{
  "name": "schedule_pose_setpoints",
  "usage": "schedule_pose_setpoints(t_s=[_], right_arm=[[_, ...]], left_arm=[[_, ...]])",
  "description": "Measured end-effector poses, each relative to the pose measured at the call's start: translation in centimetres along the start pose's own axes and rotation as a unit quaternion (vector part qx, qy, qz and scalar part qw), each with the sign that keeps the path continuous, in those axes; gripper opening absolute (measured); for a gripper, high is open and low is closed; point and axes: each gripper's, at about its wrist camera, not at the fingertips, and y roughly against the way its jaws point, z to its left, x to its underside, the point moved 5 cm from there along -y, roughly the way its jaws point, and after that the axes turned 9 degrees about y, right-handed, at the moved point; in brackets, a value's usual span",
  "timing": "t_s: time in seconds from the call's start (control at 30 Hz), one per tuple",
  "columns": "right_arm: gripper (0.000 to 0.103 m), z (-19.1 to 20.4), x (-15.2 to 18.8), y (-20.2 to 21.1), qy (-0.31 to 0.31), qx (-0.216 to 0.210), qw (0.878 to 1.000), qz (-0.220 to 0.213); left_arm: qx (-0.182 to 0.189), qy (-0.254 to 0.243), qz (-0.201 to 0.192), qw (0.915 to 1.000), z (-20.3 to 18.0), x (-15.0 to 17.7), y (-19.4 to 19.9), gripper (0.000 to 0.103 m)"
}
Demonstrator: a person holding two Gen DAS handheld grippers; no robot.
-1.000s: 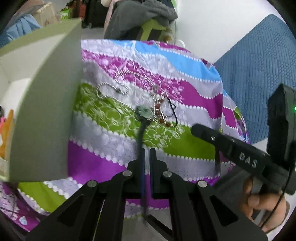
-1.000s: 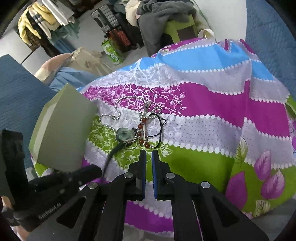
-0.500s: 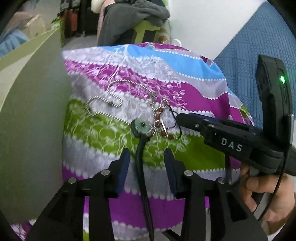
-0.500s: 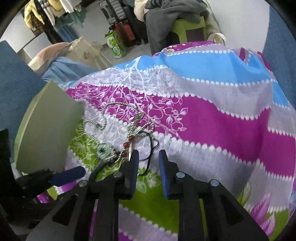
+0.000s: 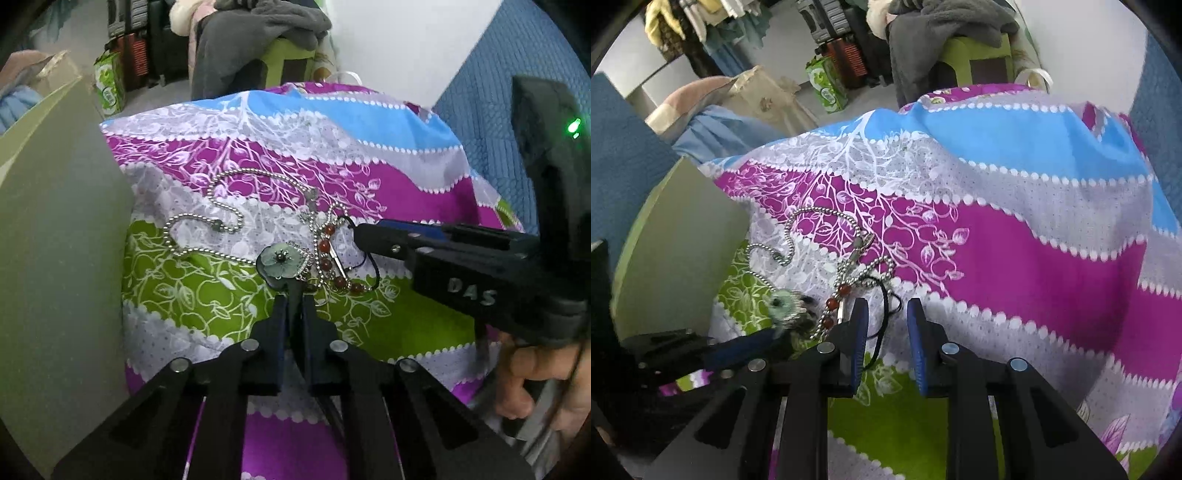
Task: Organize jewelry
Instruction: 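Lift the green round pendant with the left tool toward the box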
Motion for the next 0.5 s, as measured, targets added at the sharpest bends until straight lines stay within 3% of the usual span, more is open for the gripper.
schedule_pose_setpoints(t_s=[0.13,0.23,0.3,0.4,0.5], right_arm=[[0.02,1.2,-0.1,-0.9,0.043,0.022,0.999,0.012],[0.017,2.2,0.1,-1.1,0.089,0.062,0.994,0.012],[0.005,2.3,0.2,-1.1,0.084,0.061,0.994,0.016],[0.002,2.0,0.2,-0.9,0.065,0.061,0.996,0.023],[0.002,1.8,-0.4,1.1,0.04,0.057,0.998,-0.001]], left_arm=[[0.004,0.012,-0.006,0.9999,0.5,-0.3,1.1,0.008],[0.008,0.02,-0.009,0.9997,0.8,-0.4,1.9,0.008],[0.01,0.022,-0.008,0.9997,0.6,-0.3,2.1,0.008],[0.016,0.02,-0.01,0.9996,0.4,-0.3,2.6,0.008],[0.026,0.023,-0.013,0.9993,0.1,-0.5,3.4,0.008]])
